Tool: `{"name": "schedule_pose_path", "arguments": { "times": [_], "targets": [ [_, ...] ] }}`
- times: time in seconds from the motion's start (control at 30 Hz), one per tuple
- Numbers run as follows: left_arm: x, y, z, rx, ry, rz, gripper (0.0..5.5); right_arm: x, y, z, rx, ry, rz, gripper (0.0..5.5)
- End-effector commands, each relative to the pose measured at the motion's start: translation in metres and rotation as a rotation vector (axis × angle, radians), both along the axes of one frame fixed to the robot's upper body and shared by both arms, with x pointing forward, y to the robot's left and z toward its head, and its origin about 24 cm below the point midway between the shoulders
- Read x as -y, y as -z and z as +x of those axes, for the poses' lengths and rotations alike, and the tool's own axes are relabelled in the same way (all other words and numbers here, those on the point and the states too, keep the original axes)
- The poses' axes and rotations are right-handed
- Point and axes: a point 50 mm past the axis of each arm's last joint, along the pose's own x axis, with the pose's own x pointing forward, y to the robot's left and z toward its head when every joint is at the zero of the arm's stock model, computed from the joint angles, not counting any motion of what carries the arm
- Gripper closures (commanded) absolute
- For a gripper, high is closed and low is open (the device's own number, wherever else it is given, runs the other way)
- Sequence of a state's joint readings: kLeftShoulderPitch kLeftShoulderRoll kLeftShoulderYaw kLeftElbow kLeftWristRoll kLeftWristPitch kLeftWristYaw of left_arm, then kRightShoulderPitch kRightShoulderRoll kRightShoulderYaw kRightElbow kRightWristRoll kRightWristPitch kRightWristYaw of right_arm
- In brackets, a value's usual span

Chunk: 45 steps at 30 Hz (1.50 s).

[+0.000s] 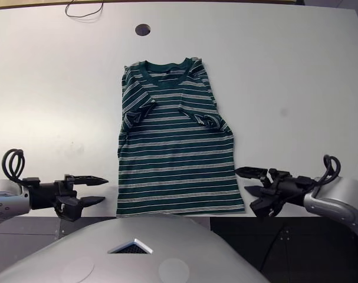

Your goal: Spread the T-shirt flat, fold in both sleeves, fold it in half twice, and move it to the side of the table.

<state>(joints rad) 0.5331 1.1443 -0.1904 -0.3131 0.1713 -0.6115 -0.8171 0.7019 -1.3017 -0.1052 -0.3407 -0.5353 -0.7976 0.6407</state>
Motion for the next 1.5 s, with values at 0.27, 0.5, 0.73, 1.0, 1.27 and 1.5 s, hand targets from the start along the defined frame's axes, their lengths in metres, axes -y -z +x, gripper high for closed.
{"name": "schedule_pose_path", "arguments": {
  "times": [0.27,0.5,0.73,1.0,1.27,1.5],
  "targets": [
    [0.023,0.016,0.003,-0.038,0.102,-0.040,2.80,-0.014,0.005,0.006,-0.010,-0.025,0.016,1.96],
    [0.033,0.023,-0.008,-0.099,0.156,-0.074,2.80,-0.018,0.009,0.010,-0.018,-0.030,0.032,1.96],
    [0.039,0.027,-0.015,-0.132,0.163,-0.116,3.45,-0.021,0.009,0.002,-0.062,-0.057,0.063,2.88],
    [0.037,0.030,-0.014,-0.135,0.136,-0.127,4.87,-0.023,0.009,-0.003,-0.100,-0.062,0.093,4.47],
    [0.036,0.029,-0.005,-0.099,0.082,-0.161,5.40,-0.021,0.010,0.001,-0.089,-0.055,0.092,5.39],
    [0.038,0.012,0.009,-0.065,-0.056,-0.331,5.40,-0.029,-0.002,0.012,-0.063,0.059,0.289,5.39]
  ]
}}
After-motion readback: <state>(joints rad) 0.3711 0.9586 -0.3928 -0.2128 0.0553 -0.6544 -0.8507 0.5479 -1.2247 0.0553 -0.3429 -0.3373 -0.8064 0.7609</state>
